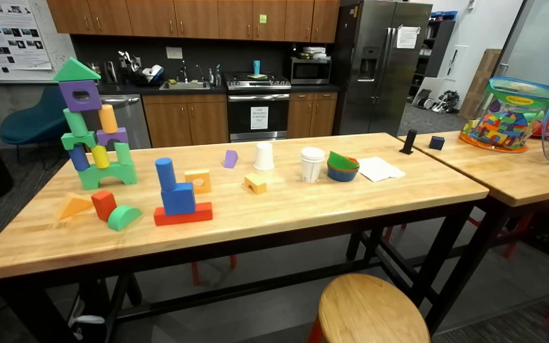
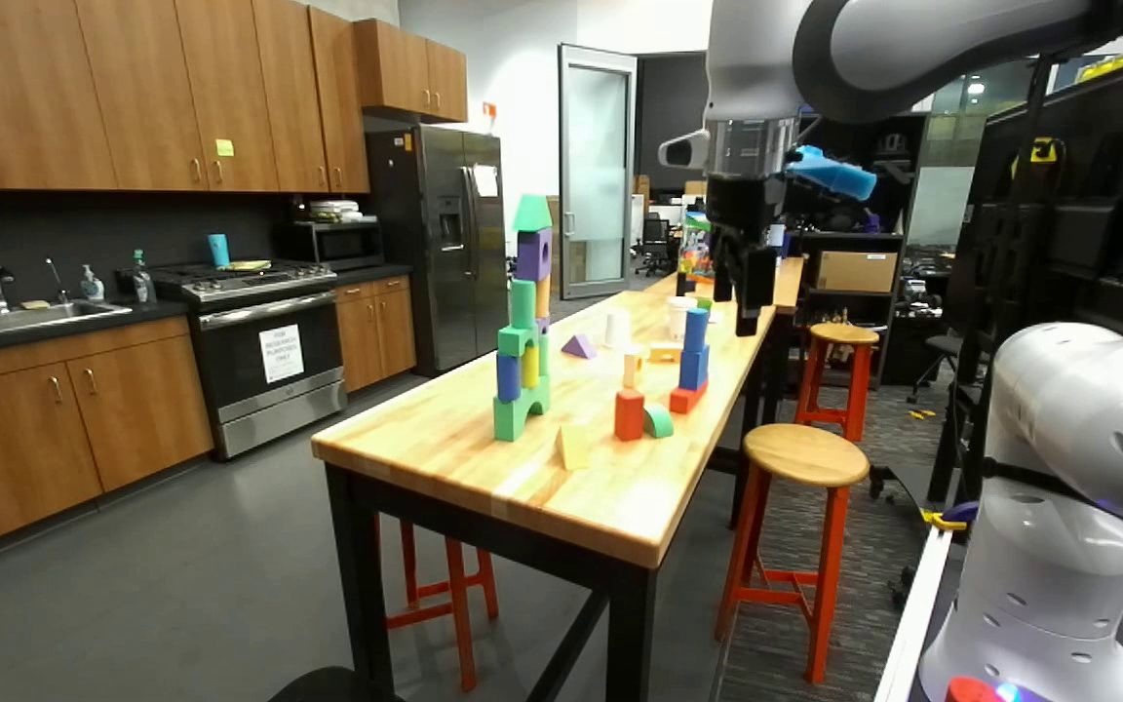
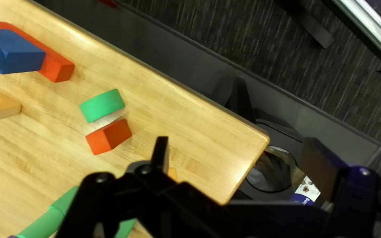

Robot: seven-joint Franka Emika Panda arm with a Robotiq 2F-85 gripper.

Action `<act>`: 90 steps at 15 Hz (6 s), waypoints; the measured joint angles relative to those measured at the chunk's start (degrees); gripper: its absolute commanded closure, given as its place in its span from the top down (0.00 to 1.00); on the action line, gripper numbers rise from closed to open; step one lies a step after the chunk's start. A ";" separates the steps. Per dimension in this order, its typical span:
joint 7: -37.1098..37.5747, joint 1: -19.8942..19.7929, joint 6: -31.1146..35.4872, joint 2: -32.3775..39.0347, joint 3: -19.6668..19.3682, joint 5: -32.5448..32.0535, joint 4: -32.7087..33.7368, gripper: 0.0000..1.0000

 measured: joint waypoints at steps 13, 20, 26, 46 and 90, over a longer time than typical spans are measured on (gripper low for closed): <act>-11.35 -0.26 9.37 5.47 -5.53 -4.45 -2.33 1.00; -15.45 -2.12 14.09 10.96 -7.04 -4.45 -2.28 1.00; -18.28 -2.78 16.13 14.75 -6.95 -4.46 -1.33 1.00; -19.98 -8.83 22.42 26.90 -6.90 -4.35 2.39 1.00; -47.61 -10.36 26.69 35.21 -9.17 10.20 8.61 1.00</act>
